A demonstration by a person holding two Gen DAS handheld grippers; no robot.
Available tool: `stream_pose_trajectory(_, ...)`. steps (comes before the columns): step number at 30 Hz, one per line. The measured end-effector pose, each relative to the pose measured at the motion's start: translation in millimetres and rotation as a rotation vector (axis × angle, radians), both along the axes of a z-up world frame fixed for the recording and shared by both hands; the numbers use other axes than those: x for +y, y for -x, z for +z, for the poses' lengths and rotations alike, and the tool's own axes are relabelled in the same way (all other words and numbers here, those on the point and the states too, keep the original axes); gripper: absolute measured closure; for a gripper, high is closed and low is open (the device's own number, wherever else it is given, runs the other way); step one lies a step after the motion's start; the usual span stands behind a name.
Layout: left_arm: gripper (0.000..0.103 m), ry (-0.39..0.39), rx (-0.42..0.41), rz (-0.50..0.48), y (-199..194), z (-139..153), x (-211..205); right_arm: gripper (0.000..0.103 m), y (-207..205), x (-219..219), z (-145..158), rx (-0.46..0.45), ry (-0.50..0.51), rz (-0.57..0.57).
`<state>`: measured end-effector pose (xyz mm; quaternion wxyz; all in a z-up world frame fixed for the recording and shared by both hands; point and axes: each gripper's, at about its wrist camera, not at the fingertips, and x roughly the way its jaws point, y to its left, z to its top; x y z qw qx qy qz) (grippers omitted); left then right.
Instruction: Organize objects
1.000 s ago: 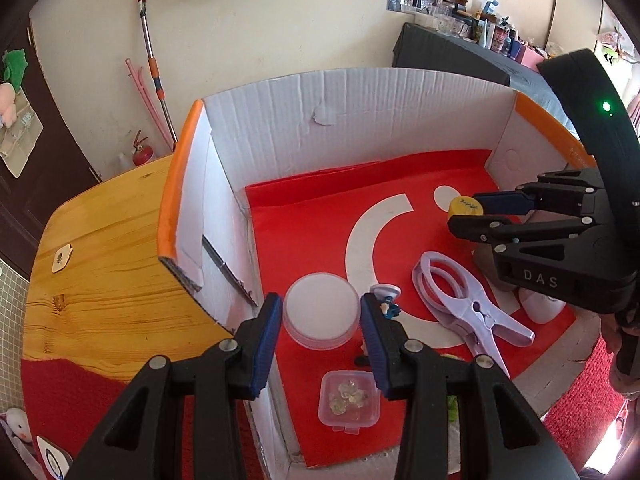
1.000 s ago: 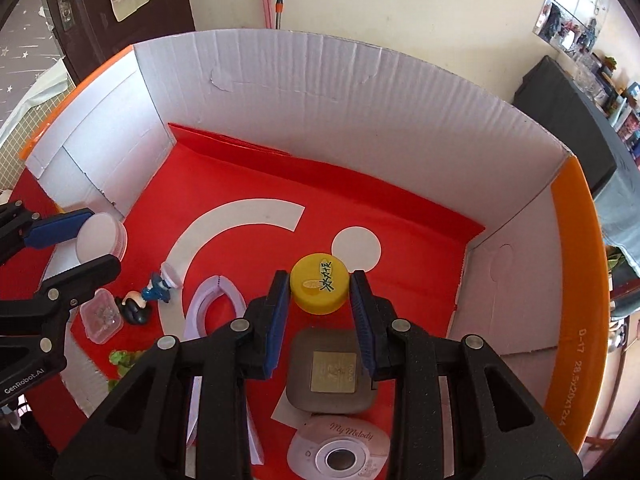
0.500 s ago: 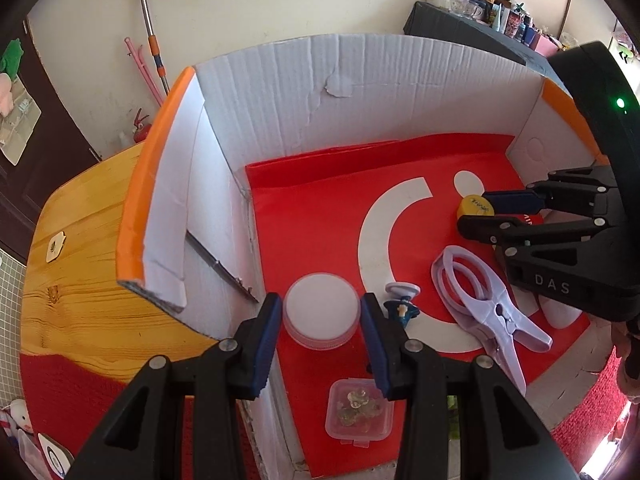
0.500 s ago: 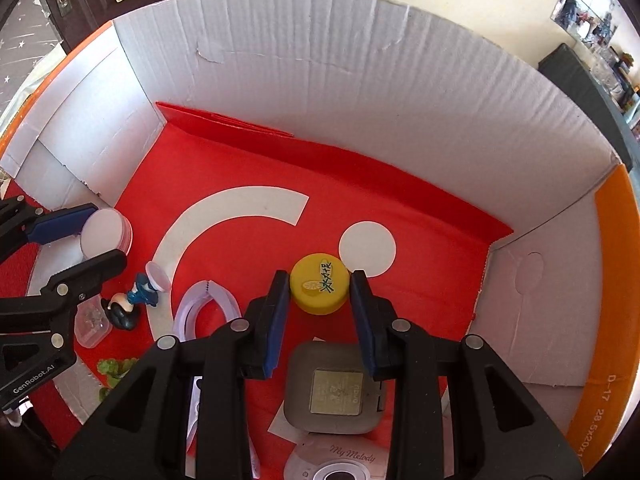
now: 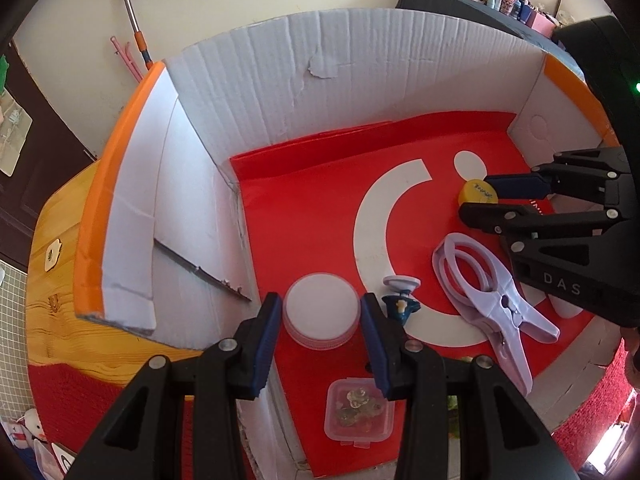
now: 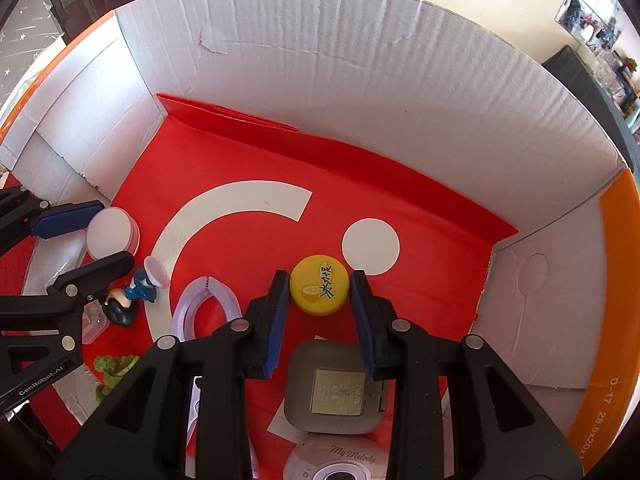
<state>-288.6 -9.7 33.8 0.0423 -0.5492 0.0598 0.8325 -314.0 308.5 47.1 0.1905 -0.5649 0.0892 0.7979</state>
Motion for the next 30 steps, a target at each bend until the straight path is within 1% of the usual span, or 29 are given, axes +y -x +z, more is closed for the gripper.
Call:
stream_pose_trajectory(12,0.06,0.024,-0.012,-0.027,8,0,2,0.073,-1,-2,2,-0.003,-0.002,-0.016)
stream_pose_trajectory(30,0.06,0.046,-0.031,-0.062,3,-3,11,0.073,-11,14,7,-0.003,0.004,-0.042)
